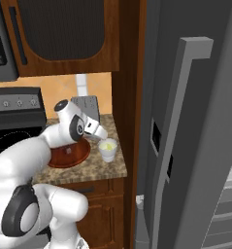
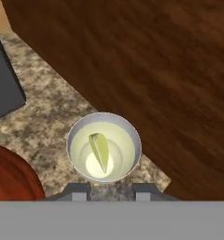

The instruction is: Grab a lemon wedge from the fridge and one ice cube from the ice bowl, and put them in the glass of lemonade.

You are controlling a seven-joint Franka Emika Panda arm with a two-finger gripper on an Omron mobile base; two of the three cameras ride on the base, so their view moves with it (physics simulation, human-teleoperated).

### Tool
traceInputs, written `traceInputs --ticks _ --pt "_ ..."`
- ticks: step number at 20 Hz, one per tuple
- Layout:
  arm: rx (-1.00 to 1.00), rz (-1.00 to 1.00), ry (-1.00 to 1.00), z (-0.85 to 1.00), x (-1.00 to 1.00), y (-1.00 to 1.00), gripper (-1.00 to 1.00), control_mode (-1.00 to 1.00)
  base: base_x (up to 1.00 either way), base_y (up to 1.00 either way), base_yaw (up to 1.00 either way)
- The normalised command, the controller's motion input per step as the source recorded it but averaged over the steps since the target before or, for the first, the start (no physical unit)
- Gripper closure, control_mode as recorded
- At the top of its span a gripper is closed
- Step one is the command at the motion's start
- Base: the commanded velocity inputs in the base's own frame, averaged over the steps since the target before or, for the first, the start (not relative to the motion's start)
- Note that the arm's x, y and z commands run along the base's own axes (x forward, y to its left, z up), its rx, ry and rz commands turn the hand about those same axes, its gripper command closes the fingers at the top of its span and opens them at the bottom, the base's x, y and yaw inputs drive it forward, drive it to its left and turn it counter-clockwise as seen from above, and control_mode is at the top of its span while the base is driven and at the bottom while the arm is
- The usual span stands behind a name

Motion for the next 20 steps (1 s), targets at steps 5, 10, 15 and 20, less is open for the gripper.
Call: traceInputs --ticks 5,10,15,20 --pt "0.06 -0.19 0.02 -0.21 0.18 -0.03 1.00 -1.00 0.00 0.00 0.00" --pt "0.05 -0.18 0.00 -0.20 0.19 -0.18 1.00 -1.00 0.00 0.00 0.00" --pt "0.02 -0.18 0.00 -0.20 0.28 -0.12 1.00 -1.00 0.00 0.00 0.00" --pt "0.00 -0.18 0.00 -0.24 0.40 -0.07 1.00 -1.00 0.00 0.00 0.00"
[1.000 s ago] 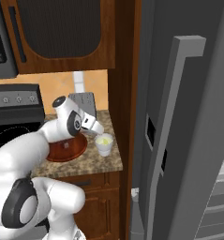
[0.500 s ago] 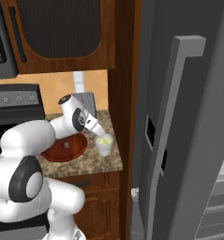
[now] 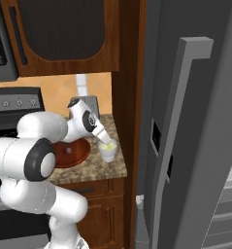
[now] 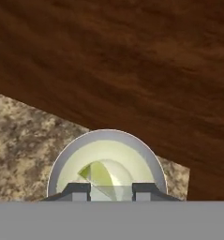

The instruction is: Grab a lemon wedge from the fridge and one ice cube from the ice bowl, and put them in the glass of lemonade.

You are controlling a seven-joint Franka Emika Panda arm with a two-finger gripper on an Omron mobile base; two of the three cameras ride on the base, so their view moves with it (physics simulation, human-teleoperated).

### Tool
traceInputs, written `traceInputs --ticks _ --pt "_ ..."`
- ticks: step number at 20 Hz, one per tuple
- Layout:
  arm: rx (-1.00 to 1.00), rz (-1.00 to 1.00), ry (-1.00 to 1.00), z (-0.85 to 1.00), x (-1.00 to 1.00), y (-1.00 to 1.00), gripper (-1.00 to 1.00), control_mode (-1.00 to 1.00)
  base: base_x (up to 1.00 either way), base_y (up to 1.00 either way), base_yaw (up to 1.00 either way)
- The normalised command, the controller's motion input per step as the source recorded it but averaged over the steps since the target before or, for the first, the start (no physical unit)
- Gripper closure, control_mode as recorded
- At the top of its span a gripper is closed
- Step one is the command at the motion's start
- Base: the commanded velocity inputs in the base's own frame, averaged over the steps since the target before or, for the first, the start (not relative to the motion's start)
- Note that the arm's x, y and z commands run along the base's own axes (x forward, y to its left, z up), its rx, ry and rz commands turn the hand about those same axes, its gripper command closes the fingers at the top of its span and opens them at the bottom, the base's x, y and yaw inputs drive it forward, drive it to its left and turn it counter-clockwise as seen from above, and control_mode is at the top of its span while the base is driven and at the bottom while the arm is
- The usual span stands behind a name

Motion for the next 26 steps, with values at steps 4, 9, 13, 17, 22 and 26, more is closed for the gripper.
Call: traceInputs --ticks 4,9,13,17,22,26 --pt "0.00 -0.18 0.00 -0.28 0.41 -0.02 1.00 -1.00 0.00 0.00 0.00" --pt "0.00 -0.18 0.00 -0.32 0.40 -0.01 1.00 -1.00 0.00 0.00 0.00" --pt "0.00 -0.18 0.00 -0.28 0.31 -0.08 1.00 -1.00 0.00 0.00 0.00" --pt "0.07 -0.17 -0.01 0.09 -0.15 -0.23 1.00 -1.00 0.00 0.00 0.00" --pt "0.10 -0.14 -0.10 0.27 -0.63 -0.22 1.00 -1.00 0.00 0.00 0.00" --pt "0.02 -0.10 -0.05 0.02 -0.43 -0.01 1.00 -1.00 0.00 0.00 0.00"
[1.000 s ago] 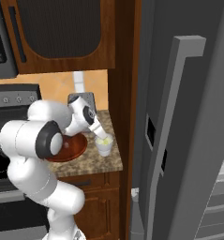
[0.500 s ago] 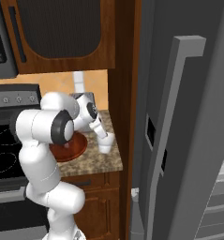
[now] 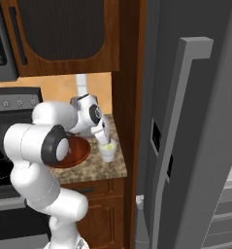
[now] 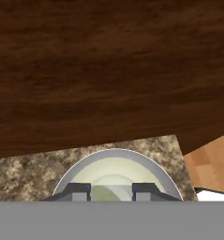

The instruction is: Grab a lemon wedge from the fridge and one ice cube from the ice bowl, and put them in the glass of lemonade.

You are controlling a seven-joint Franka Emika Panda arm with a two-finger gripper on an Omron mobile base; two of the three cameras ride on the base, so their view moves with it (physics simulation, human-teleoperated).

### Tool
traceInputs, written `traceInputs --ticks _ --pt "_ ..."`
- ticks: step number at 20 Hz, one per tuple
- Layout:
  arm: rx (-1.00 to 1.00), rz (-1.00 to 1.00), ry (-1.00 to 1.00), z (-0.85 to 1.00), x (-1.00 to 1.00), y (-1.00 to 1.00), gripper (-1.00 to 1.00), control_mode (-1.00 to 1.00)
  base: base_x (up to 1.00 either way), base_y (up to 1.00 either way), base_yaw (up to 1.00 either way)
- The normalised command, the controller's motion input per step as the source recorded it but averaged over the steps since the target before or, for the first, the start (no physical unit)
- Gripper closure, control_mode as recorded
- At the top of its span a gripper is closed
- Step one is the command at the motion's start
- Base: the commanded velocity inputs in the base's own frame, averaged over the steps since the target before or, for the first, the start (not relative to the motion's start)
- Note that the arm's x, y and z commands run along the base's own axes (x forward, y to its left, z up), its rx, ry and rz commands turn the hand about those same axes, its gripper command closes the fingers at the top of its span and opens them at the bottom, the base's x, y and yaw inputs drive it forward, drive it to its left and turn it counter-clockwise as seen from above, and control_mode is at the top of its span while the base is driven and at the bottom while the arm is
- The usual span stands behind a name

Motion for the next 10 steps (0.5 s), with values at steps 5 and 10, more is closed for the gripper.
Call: traceInputs --ticks 5,10 --pt "0.00 -0.11 0.00 0.00 -0.02 0.00 1.00 -1.00 0.00 0.00 0.00" --pt "0.00 -0.12 0.00 0.00 0.21 0.00 -1.00 -1.00 0.00 0.00 0.00"
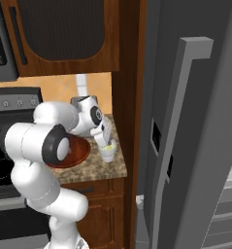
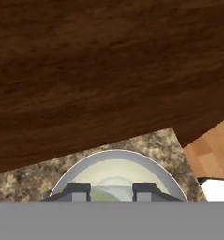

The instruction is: Grab a lemon wedge from the fridge and one ice cube from the ice bowl, and put them in the glass of lemonade.

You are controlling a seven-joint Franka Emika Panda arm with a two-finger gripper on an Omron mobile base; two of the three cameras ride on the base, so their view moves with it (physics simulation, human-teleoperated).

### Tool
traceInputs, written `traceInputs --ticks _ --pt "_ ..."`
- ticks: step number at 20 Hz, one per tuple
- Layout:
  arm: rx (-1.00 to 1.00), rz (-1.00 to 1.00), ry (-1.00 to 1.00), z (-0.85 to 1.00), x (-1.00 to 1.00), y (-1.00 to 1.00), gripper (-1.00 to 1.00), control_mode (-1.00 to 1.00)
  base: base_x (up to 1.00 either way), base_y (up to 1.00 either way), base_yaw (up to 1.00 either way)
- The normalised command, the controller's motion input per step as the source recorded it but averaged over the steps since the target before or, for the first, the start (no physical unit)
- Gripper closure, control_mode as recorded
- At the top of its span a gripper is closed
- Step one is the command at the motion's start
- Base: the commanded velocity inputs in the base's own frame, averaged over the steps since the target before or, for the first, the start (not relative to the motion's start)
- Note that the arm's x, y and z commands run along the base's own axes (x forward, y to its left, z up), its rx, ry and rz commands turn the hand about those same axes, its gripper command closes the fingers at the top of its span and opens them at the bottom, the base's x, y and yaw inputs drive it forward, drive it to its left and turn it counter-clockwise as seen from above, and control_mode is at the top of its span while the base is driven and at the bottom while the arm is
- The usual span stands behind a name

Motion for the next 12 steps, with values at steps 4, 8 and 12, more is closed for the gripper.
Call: traceInputs --ticks 4,8,12 --pt "0.00 -0.13 0.00 0.00 0.04 0.00 -1.00 -1.00 0.00 0.00 0.00" --pt "0.00 -0.11 -0.01 0.12 -0.24 0.02 -1.00 -1.00 0.00 0.00 0.00" --pt "0.00 -0.07 -0.12 0.17 -0.74 0.29 -1.00 -1.00 0.00 0.00 0.00"
